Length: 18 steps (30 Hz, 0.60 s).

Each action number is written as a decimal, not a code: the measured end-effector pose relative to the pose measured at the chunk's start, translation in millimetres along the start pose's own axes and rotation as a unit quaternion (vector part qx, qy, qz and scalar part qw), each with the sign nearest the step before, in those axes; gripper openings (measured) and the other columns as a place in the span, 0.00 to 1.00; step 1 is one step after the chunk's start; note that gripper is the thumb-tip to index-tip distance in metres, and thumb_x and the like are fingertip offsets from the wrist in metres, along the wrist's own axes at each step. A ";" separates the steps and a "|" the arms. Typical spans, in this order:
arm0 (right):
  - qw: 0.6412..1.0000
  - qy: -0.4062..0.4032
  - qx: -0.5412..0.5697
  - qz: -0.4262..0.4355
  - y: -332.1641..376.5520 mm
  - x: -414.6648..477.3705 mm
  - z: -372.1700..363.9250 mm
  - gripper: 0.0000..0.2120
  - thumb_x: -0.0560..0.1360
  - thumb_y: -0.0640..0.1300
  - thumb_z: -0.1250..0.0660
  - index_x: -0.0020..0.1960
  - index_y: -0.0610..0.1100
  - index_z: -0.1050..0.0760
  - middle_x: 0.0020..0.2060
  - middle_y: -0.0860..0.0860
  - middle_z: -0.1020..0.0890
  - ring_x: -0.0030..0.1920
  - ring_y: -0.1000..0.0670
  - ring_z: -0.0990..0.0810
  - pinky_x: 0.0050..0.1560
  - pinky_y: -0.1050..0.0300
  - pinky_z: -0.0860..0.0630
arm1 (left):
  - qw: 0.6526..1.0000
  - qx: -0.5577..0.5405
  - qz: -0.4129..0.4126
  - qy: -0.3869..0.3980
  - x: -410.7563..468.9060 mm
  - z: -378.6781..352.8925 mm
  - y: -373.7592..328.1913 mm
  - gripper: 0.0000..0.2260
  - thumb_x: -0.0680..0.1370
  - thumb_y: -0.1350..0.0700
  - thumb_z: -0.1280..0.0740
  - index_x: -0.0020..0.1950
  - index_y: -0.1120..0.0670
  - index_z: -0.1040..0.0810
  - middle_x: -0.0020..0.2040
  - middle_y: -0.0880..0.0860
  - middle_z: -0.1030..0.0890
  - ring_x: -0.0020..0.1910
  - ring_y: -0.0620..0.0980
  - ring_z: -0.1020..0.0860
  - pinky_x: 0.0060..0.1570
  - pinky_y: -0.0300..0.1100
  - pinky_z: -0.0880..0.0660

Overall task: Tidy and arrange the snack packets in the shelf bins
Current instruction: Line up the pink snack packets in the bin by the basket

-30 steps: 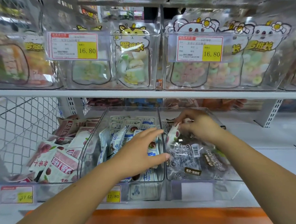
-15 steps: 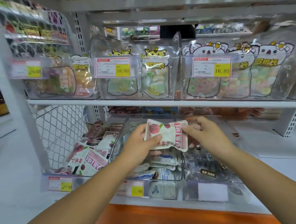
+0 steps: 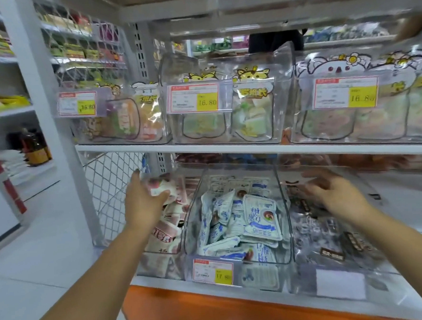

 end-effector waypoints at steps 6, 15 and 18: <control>0.996 0.041 -0.078 0.003 -17.0 11.4 -3.5 0.13 0.78 0.41 0.35 0.63 0.45 0.23 0.54 0.49 0.18 0.49 0.52 0.21 0.38 0.70 0.31 | 0.971 0.150 -0.186 0.021 -24.3 -39.3 -70.4 0.21 0.77 0.45 0.34 0.64 0.56 0.26 0.61 0.60 0.28 0.65 0.59 0.34 0.62 0.50 0.33; 0.965 0.161 -0.209 0.006 -24.9 21.0 -50.2 0.24 0.74 0.52 0.30 0.68 0.48 0.28 0.63 0.51 0.22 0.59 0.50 0.23 0.58 0.60 0.28 | 0.835 0.113 -0.384 0.378 -148.5 -156.0 -137.4 0.29 0.79 0.36 0.44 0.78 0.41 0.47 0.78 0.38 0.51 0.76 0.39 0.51 0.75 0.43 0.51; 0.961 0.137 -0.236 0.034 -17.5 21.0 -51.6 0.14 0.77 0.51 0.34 0.62 0.50 0.23 0.57 0.50 0.18 0.53 0.50 0.21 0.51 0.59 0.27 | 0.835 0.096 -0.374 0.392 -146.0 -163.7 -131.6 0.29 0.78 0.35 0.43 0.77 0.39 0.45 0.77 0.35 0.50 0.75 0.37 0.49 0.72 0.37 0.50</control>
Point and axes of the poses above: each hand's wrist, its own x-axis towards the middle knuckle, its own z-axis out of the back of the hand, y = z × x, the point moved 8 cm from there along x, towards the middle knuckle
